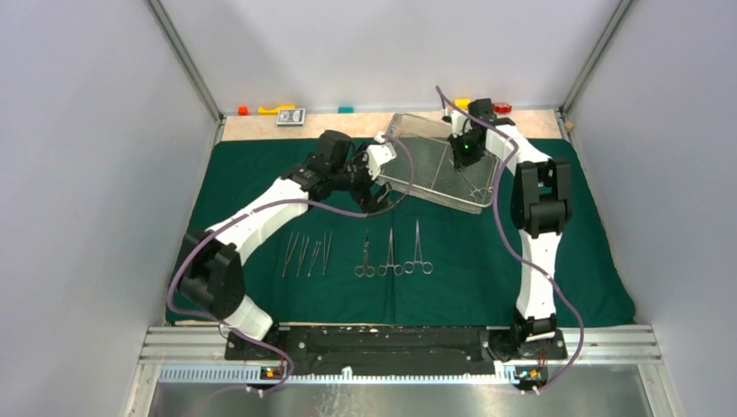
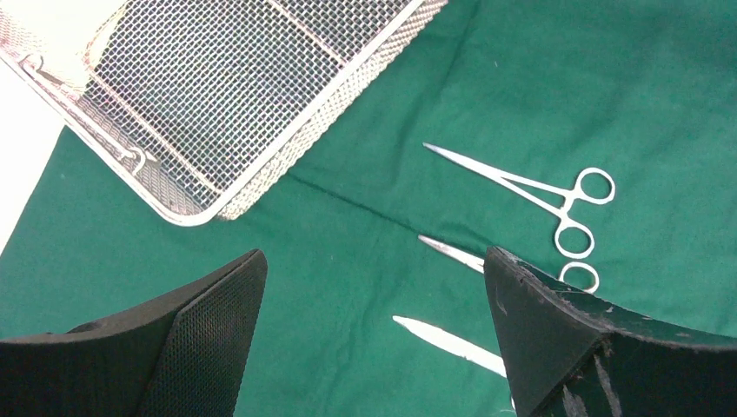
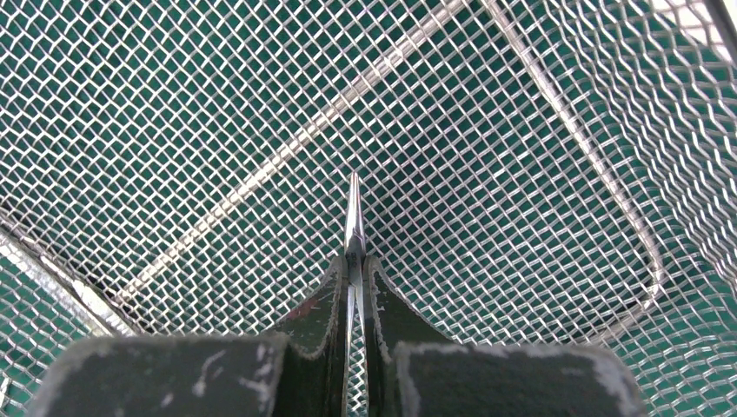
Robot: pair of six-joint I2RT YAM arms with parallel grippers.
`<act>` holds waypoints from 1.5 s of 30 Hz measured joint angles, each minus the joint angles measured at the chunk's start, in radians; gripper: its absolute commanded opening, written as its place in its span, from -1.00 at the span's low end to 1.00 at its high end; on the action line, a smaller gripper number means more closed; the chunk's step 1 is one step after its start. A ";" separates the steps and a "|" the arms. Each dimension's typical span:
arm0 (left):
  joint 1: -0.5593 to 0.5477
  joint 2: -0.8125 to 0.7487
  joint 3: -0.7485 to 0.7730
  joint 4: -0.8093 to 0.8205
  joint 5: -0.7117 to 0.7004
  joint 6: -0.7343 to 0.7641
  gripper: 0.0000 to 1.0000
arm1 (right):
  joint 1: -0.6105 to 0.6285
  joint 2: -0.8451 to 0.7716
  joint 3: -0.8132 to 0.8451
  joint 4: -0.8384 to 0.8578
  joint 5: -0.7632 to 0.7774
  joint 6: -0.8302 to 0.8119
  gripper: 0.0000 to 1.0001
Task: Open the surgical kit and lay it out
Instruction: Pick up the medical item from the container.
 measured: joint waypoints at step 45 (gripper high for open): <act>-0.035 0.991 0.749 0.587 0.114 -0.915 0.58 | -0.006 -0.189 -0.179 0.230 -0.062 0.132 -1.00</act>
